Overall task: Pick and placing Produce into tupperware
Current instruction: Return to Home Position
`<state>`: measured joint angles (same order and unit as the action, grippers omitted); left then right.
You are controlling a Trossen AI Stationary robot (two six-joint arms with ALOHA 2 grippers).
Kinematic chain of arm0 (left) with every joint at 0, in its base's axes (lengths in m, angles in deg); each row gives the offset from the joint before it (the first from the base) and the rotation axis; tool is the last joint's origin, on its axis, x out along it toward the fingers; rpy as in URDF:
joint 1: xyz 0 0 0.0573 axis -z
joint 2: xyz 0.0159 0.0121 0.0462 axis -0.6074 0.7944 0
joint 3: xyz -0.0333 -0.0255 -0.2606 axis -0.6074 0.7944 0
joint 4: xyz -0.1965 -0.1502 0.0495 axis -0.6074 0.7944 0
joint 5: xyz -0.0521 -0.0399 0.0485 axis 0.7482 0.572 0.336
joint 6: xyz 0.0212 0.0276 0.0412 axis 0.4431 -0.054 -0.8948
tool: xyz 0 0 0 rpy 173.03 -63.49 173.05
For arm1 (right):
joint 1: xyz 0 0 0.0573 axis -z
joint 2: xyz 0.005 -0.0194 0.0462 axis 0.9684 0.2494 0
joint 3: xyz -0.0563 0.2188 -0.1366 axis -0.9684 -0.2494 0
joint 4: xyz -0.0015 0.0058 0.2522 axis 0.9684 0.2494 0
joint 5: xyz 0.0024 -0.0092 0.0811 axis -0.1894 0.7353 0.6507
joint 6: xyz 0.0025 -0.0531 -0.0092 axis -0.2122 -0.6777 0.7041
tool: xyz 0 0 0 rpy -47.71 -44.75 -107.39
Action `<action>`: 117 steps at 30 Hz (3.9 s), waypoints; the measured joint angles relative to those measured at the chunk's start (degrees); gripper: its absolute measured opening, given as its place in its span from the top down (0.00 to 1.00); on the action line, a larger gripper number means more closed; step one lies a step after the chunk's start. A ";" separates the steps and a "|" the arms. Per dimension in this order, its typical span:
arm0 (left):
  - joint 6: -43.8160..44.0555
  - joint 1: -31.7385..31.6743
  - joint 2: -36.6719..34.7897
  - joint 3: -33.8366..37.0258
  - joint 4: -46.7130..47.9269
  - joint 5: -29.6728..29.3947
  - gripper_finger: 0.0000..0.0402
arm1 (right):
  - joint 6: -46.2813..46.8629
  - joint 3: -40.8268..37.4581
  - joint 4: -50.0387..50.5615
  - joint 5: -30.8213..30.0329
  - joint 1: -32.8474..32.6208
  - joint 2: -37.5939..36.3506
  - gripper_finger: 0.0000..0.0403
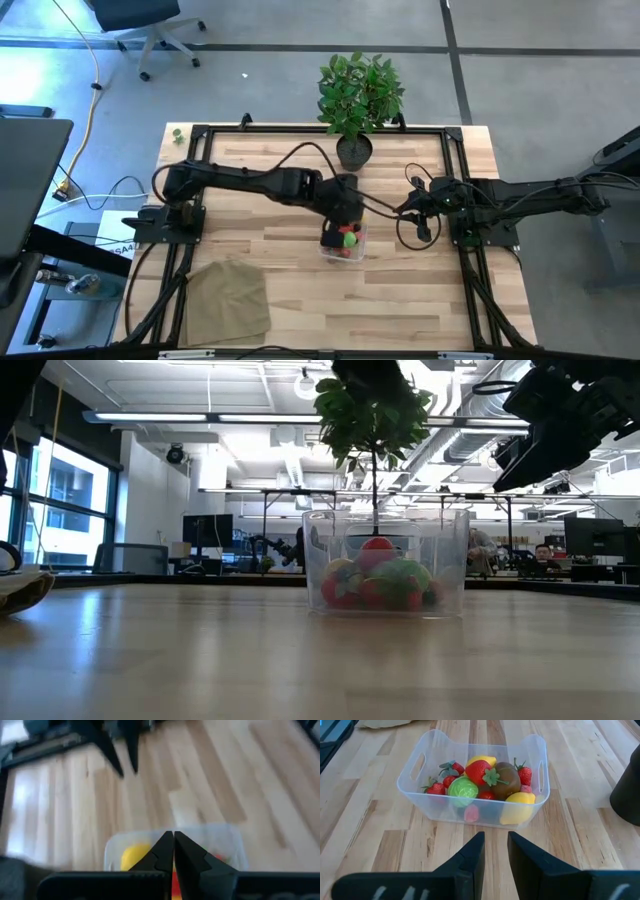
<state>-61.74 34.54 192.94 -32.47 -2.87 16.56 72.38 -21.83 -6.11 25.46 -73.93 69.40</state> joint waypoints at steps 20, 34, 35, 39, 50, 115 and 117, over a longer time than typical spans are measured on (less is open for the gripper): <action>3.71 -3.64 -30.68 39.12 -18.11 -2.49 0.99 | 0.00 0.00 -0.07 0.00 0.00 -0.02 0.82; 3.00 -9.72 -72.09 67.76 -29.85 -3.00 0.99 | 0.00 0.00 -0.07 0.00 0.00 -0.02 0.82; 3.50 -9.97 -74.24 69.08 -29.87 -2.91 0.99 | 0.00 0.00 -0.07 0.00 0.00 0.00 0.82; 4.81 -9.92 -80.92 73.23 -29.92 -3.11 0.99 | 0.00 0.00 -0.05 0.01 -0.02 -0.01 0.82; 7.59 -9.92 -91.97 80.53 -29.78 -5.89 0.99 | 0.00 0.00 -0.05 0.00 -0.02 -0.02 0.82; 15.37 -9.87 -111.73 104.89 -45.10 -3.94 0.99 | 0.00 0.00 -0.07 0.00 -0.02 -0.02 0.82; 15.37 -9.87 -111.73 105.84 -46.05 -3.94 0.99 | 0.00 0.00 -0.07 0.00 -0.02 -0.02 0.82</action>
<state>-46.37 24.67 81.21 73.37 -48.92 12.62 72.38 -21.83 -6.18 25.46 -73.95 69.38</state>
